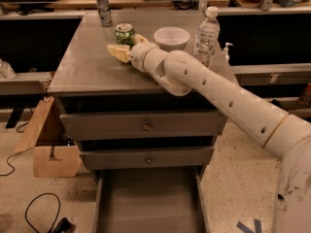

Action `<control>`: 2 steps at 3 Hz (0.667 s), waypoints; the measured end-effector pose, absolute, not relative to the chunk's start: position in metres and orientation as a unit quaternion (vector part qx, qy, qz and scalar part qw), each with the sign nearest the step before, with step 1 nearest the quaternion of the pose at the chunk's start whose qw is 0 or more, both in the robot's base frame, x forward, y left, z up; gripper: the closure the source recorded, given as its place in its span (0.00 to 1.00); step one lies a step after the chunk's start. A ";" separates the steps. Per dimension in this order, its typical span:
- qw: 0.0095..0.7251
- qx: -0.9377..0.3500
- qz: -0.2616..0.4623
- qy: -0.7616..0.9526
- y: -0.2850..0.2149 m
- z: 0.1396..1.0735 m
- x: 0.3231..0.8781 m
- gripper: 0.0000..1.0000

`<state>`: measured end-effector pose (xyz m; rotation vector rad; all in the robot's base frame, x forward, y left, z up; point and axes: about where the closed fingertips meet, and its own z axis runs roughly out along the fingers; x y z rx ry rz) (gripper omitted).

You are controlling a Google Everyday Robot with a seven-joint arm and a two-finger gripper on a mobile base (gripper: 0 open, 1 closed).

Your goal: Pick green can from bottom drawer and place on counter

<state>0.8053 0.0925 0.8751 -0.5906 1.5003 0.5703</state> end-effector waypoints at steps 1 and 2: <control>0.656 -0.261 0.252 0.662 0.094 0.875 0.805 0.00; 0.656 -0.261 0.252 0.662 0.094 0.875 0.805 0.00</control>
Offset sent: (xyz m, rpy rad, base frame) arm -0.0002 0.0013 0.0001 0.0002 0.0000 0.0017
